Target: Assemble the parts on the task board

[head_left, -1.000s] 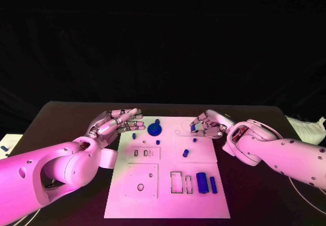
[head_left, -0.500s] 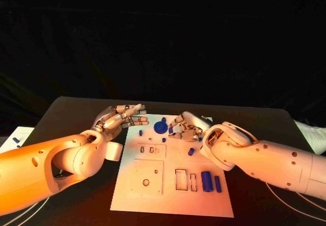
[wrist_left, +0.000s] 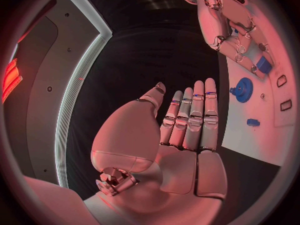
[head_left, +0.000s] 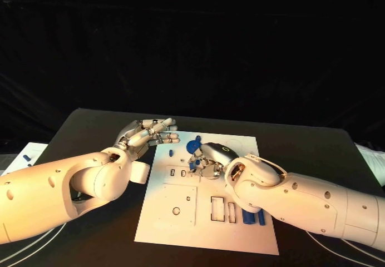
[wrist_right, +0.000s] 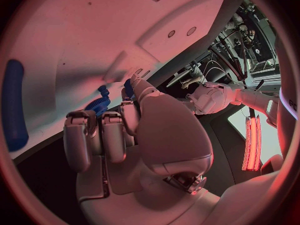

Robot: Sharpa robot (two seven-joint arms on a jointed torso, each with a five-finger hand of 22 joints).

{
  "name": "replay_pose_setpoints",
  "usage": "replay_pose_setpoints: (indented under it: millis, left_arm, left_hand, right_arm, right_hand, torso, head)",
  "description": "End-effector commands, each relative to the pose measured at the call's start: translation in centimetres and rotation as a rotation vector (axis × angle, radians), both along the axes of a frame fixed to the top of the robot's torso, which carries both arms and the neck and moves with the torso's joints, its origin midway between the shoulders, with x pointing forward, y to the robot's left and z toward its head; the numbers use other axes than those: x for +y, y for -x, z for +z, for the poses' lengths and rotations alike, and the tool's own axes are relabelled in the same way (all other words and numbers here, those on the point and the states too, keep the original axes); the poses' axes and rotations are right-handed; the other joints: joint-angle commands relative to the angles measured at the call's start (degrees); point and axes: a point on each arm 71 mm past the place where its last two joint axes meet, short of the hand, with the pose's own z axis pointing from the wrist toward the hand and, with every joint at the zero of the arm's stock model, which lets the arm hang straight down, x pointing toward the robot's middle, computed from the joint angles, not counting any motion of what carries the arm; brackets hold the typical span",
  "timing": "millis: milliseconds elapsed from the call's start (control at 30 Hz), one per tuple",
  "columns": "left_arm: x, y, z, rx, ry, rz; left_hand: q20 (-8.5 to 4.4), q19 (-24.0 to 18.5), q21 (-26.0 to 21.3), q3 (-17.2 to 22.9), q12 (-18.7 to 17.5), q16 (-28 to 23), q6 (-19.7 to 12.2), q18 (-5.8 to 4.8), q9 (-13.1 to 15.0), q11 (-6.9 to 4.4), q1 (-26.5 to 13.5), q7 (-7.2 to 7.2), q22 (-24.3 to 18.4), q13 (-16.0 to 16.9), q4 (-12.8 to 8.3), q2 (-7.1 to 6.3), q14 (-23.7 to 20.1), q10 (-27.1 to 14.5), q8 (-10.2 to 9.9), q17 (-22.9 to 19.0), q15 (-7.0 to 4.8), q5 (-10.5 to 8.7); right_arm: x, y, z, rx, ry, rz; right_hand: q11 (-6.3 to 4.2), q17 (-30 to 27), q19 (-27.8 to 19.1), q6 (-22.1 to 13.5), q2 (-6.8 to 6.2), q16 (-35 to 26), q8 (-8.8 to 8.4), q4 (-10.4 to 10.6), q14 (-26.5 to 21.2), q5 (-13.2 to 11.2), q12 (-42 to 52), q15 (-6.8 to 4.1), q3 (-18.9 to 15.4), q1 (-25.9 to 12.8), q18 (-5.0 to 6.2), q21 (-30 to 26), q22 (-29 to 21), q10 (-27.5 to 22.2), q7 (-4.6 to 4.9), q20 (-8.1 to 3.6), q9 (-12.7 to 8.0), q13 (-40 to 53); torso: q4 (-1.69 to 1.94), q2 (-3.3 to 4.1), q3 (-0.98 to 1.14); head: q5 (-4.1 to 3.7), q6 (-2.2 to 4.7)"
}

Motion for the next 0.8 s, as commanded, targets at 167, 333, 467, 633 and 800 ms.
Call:
replay_pose_setpoints:
  millis: [167, 333, 467, 633, 800]
  left_arm:
    - [-0.26, -0.02, 0.05, 0.004, 0.014, -0.025]
    - [-0.27, -0.03, 0.03, 0.006, 0.014, -0.026]
    - [-0.28, -0.03, 0.02, 0.007, 0.014, -0.027]
    - [-0.30, -0.02, 0.02, 0.007, 0.015, -0.029]
    - [-0.30, -0.02, 0.01, 0.008, 0.015, -0.030]
  left_hand:
    - [0.32, -0.1, -0.3, 0.4, -0.1, -0.3, -0.2, 0.14, 0.0, 0.11, 0.0, 0.21, -0.1, 0.0, -0.2, -0.06, 0.2, -0.3, -0.3, 0.1, 0.15, 0.12]
    - [0.32, -0.1, -0.3, 0.4, -0.1, -0.3, -0.2, 0.14, 0.0, 0.11, 0.0, 0.21, -0.1, 0.0, -0.2, -0.06, 0.2, -0.3, -0.3, 0.1, 0.15, 0.12]
    - [0.32, -0.1, -0.3, 0.4, -0.1, -0.3, -0.2, 0.14, 0.0, 0.11, 0.0, 0.21, -0.1, 0.0, -0.2, -0.06, 0.2, -0.3, -0.3, 0.1, 0.15, 0.12]
    - [0.32, -0.1, -0.3, 0.4, -0.1, -0.3, -0.2, 0.14, 0.0, 0.11, 0.0, 0.21, -0.1, 0.0, -0.2, -0.06, 0.2, -0.3, -0.3, 0.1, 0.15, 0.12]
    - [0.31, -0.1, -0.3, 0.4, -0.1, -0.4, -0.2, 0.14, -0.1, 0.12, 0.0, 0.22, -0.1, 0.0, -0.2, -0.08, 0.2, -0.3, -0.3, 0.1, 0.15, 0.11]
  right_arm:
    - [0.94, 0.59, -0.43, 0.001, 0.086, 0.025]
    - [1.24, 0.74, -0.58, 0.005, 0.095, 0.034]
    - [1.31, 0.76, -0.75, 0.010, 0.103, 0.037]
    - [1.34, 0.76, -0.90, 0.015, 0.115, 0.037]
    - [1.24, 0.66, -1.03, 0.013, 0.129, 0.032]
  right_hand:
    - [-1.80, 9.7, 1.1, 0.3, 0.12, 0.0, 0.36, 0.1, 4.8, 0.2, -0.2, -0.04, 0.3, -0.5, -1.14, 0.1, 9.3, 2.1, -0.29, -0.17, 0.6, 0.5]
    - [-1.78, 9.7, 1.1, 0.4, -0.01, 0.0, 0.34, 0.2, 4.8, 0.2, -0.1, -0.02, 0.3, -0.8, -1.13, 0.1, 9.3, 2.1, -0.28, -0.15, 0.6, 0.5]
    - [-1.77, 9.7, 1.1, 0.4, -0.09, 0.0, 0.32, 0.2, 4.8, 0.2, -0.1, -0.01, 0.3, -1.0, -1.13, 0.1, 9.3, 2.1, -0.28, -0.14, 0.7, 0.5]
    - [-1.74, 9.6, 1.1, 0.3, -0.43, -0.1, 0.20, 0.3, 4.8, 0.3, -0.1, 0.03, 0.1, -1.6, -1.13, 0.1, 9.3, 2.1, -0.23, -0.10, 0.7, 0.6]
    - [-1.68, 9.6, 1.1, 0.1, -0.92, -0.1, 0.03, 0.4, 4.8, 0.5, -0.3, 0.07, 0.0, -2.2, -1.12, 0.1, 9.3, 2.0, -0.16, -0.05, 0.7, 0.5]
  torso:
    - [0.08, 0.04, 0.08]
    - [0.10, 0.03, 0.08]
    - [0.08, 0.04, 0.06]
    - [0.08, 0.03, 0.06]
    - [0.07, 0.02, 0.05]
  head:
    - [0.18, -0.10]
    - [0.26, -0.12]
    - [0.35, -0.15]
    - [0.30, -0.20]
    - [0.16, -0.21]
